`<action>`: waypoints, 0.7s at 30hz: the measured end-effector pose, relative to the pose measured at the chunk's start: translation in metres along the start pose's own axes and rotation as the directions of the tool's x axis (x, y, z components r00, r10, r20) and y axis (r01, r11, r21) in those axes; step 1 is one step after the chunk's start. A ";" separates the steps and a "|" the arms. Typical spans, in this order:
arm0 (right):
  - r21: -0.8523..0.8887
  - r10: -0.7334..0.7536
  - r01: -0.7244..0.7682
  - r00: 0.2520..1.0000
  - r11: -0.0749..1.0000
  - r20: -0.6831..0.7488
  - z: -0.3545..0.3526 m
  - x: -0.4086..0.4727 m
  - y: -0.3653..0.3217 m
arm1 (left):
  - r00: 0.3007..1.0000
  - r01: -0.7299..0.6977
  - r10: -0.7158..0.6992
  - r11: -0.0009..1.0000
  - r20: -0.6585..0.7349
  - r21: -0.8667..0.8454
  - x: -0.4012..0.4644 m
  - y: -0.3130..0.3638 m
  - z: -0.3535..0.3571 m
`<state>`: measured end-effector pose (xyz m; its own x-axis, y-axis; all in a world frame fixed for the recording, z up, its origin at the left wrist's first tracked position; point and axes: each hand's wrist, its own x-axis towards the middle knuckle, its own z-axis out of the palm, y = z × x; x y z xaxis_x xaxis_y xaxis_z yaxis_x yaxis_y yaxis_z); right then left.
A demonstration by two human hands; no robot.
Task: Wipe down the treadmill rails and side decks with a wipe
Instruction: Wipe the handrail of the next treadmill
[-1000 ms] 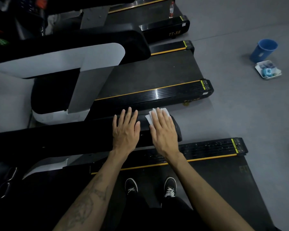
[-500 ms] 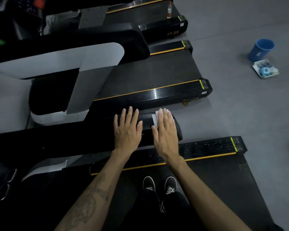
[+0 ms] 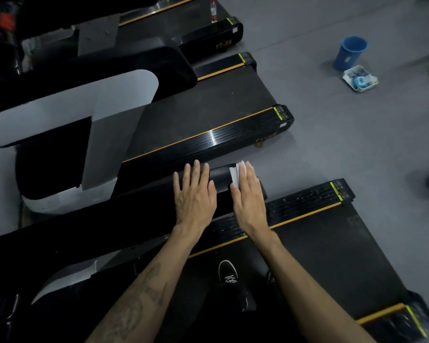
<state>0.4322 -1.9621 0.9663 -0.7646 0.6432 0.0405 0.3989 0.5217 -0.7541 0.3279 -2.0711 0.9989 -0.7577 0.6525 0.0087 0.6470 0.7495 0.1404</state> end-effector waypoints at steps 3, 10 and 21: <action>0.116 0.010 -0.009 1.000 0.993 -0.012 0.003 -0.021 -0.004 | 0.998 -0.066 0.066 0.998 0.021 -0.010 0.012 0.011 0.000; 0.245 -0.086 0.042 0.981 0.969 0.172 -0.027 0.008 0.025 | 0.989 -0.116 0.118 0.993 0.094 -0.032 0.033 0.048 0.002; 0.413 -0.103 0.004 0.971 0.911 0.218 -0.028 0.001 0.049 | 0.998 -0.047 0.050 0.996 -0.036 0.071 0.036 0.060 0.019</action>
<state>0.4649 -1.9209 0.9478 -0.8935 0.4484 -0.0259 0.1515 0.2464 -0.9573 0.3415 -2.0004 0.9892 -0.7272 0.6845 0.0515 0.6863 0.7240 0.0690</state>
